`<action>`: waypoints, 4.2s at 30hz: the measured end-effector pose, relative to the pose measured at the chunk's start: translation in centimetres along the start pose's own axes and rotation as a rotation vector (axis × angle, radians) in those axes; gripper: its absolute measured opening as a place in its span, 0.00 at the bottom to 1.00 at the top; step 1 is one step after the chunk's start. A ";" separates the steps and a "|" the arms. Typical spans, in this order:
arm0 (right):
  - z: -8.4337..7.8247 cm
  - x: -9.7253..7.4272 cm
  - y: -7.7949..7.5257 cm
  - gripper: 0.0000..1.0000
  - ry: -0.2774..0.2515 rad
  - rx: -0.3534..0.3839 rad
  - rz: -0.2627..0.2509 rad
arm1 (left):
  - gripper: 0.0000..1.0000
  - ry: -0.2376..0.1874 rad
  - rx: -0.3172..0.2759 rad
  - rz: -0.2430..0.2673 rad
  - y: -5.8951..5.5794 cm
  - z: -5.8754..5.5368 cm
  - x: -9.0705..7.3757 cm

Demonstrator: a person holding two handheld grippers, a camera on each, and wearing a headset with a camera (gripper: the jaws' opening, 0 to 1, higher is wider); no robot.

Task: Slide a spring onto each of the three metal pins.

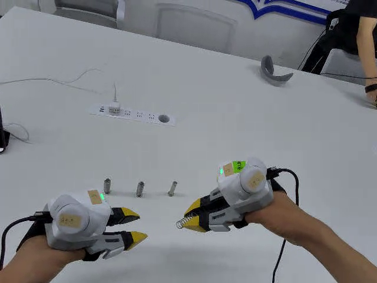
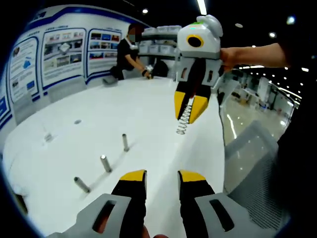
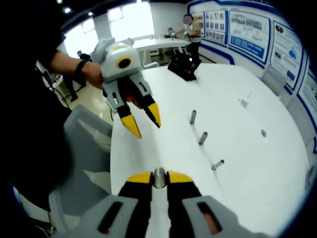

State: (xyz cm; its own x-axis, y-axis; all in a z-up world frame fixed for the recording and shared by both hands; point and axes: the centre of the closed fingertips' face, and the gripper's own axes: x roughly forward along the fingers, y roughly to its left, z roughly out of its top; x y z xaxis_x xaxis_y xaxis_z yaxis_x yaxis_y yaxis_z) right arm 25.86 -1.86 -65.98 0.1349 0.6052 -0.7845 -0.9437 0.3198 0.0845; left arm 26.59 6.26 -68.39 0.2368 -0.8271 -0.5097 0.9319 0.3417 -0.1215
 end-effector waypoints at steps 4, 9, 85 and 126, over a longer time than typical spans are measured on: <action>-0.9 -0.2 -1.1 0.12 0.020 0.022 -0.031 | 0.29 -0.003 -0.042 0.039 0.7 -0.6 -0.9; -1.7 -0.5 -2.2 0.12 0.043 0.036 -0.054 | 0.33 -0.002 -0.076 0.078 1.4 -1.2 -1.9; -1.6 6.8 -13.7 0.13 0.209 -0.017 -0.148 | 0.67 0.015 -0.242 0.324 4.0 -5.7 -11.6; -4.1 11.0 -14.5 0.13 0.282 -0.006 -0.122 | 0.67 0.043 -0.272 0.340 3.4 -6.8 -11.8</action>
State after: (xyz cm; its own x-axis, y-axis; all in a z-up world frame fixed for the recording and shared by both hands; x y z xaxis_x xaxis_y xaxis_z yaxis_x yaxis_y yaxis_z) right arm 39.82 -2.83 -78.41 0.1592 0.3357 -0.9284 -0.9275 0.3729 -0.0242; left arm 25.14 20.26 -68.58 0.5010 -0.6296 -0.5937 0.6951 0.7015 -0.1573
